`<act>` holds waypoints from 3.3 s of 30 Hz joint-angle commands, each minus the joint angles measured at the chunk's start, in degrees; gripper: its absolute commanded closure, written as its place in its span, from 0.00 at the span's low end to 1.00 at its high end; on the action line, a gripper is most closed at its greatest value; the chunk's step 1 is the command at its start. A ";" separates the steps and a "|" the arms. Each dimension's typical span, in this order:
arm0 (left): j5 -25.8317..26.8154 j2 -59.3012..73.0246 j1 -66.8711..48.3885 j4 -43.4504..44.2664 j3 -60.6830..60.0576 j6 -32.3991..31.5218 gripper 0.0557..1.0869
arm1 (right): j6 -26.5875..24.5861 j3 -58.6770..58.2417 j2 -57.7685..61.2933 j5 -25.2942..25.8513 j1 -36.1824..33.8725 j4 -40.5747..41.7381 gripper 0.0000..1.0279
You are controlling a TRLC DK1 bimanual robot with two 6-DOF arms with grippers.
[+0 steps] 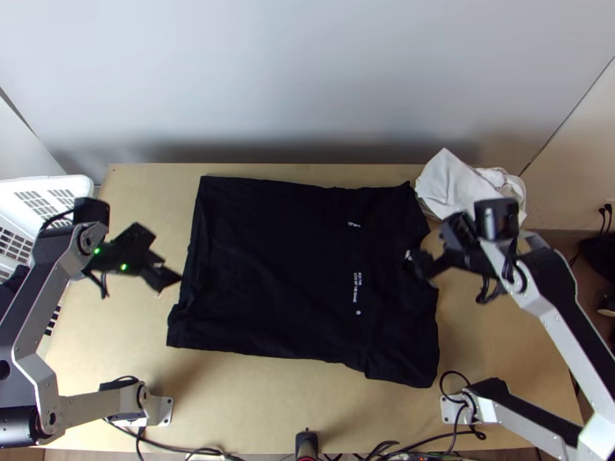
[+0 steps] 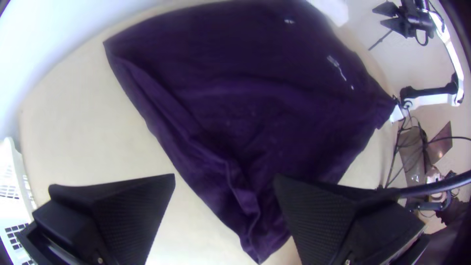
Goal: Fold the t-shirt
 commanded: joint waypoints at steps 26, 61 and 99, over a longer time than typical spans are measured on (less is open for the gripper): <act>0.35 46.12 -10.20 10.13 46.76 -24.97 0.05 | 7.42 67.64 67.53 -5.47 -8.27 -16.96 0.05; -8.88 56.06 -6.95 19.45 51.77 -22.94 0.05 | 7.77 66.41 71.92 -5.82 -9.50 -16.61 0.05; -5.63 59.13 -7.39 19.89 55.99 -22.24 0.05 | 13.39 67.55 75.79 0.24 -11.17 -10.55 0.05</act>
